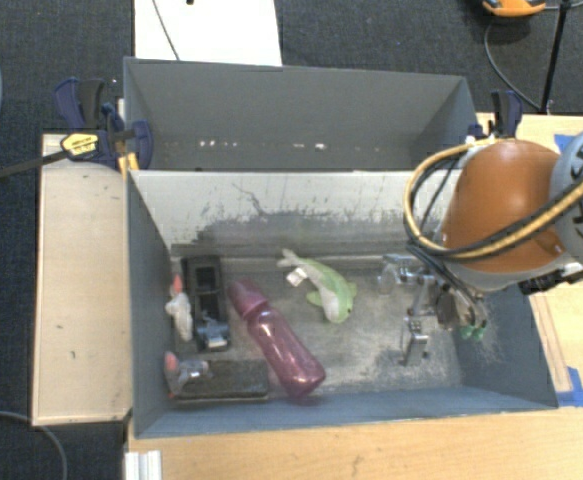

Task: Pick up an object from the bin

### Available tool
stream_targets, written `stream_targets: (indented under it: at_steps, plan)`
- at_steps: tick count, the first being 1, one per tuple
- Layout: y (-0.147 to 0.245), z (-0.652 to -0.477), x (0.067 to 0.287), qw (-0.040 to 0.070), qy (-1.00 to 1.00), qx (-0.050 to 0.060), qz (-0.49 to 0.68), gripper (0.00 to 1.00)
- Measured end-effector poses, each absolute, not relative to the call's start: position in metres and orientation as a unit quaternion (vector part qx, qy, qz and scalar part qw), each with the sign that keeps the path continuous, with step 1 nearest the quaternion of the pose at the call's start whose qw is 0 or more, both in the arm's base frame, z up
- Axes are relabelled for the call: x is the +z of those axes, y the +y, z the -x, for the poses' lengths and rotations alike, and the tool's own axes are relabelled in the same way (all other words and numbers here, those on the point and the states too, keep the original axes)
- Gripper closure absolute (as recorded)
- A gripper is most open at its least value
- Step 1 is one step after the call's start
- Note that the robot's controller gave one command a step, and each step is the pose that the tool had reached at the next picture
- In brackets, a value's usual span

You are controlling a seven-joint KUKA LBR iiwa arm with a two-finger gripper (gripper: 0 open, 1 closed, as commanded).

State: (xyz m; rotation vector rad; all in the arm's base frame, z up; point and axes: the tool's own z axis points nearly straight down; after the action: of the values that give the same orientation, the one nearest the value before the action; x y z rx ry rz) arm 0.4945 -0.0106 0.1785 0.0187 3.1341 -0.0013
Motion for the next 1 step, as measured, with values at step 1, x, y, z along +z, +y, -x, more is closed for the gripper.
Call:
stream_targets:
  at_steps: [1]
  plan:
    - [0.0213, -0.5197, 0.1619, -0.004, 1.000, 0.000, 0.002, 0.00]
